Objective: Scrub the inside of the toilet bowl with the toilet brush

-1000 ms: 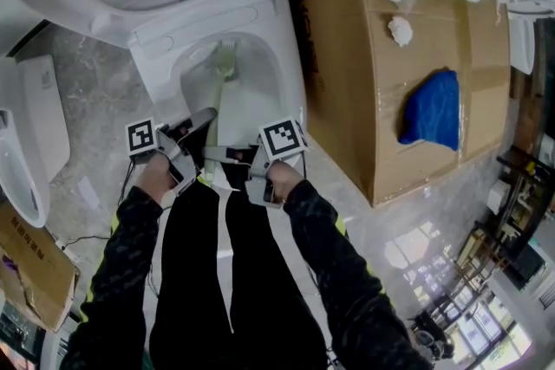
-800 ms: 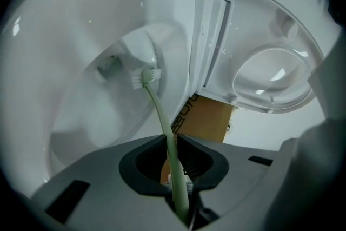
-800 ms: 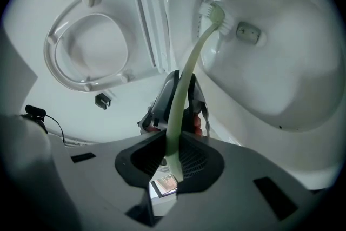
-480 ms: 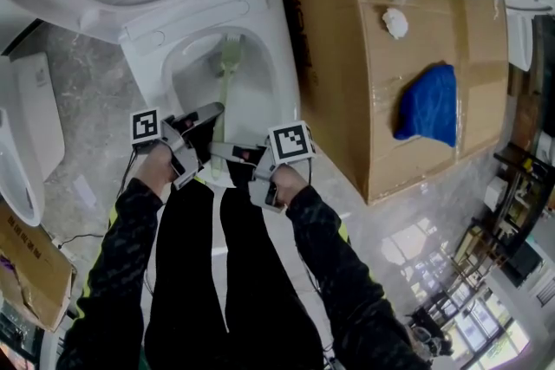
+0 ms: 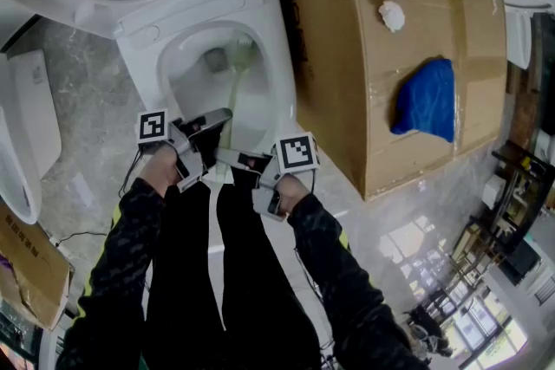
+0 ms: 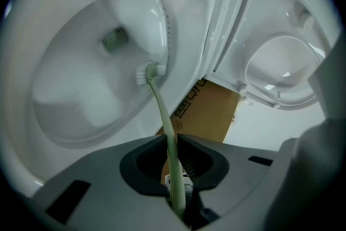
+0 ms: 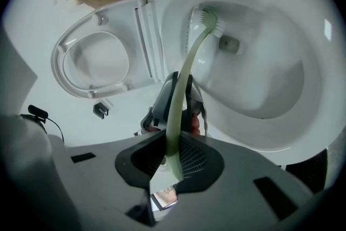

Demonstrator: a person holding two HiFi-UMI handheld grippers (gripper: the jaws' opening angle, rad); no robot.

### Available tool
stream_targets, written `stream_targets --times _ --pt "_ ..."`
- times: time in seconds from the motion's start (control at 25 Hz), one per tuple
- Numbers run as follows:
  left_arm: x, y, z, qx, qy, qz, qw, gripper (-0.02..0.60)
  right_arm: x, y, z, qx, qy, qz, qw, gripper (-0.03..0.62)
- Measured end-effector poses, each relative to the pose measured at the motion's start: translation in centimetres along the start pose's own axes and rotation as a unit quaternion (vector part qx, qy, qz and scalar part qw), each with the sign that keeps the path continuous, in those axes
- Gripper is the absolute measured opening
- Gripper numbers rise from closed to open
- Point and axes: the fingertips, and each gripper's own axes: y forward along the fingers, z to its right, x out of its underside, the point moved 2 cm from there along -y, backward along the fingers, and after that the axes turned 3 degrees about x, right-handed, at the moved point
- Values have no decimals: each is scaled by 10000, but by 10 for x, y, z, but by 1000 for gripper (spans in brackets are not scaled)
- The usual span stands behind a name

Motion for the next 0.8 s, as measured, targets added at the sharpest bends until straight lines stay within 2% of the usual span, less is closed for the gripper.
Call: stream_targets --times 0.4,0.56,0.8 --pt "31 -1 -19 -87 -256 -122 9996 63 26 -18 12 56 267 72 9996 66" --pt "40 -11 -30 -87 -348 37 9994 63 39 -18 21 231 302 -86 9992 66" --pt "58 -34 -47 -206 -659 303 9972 63 68 -15 35 431 628 -293 9967 67"
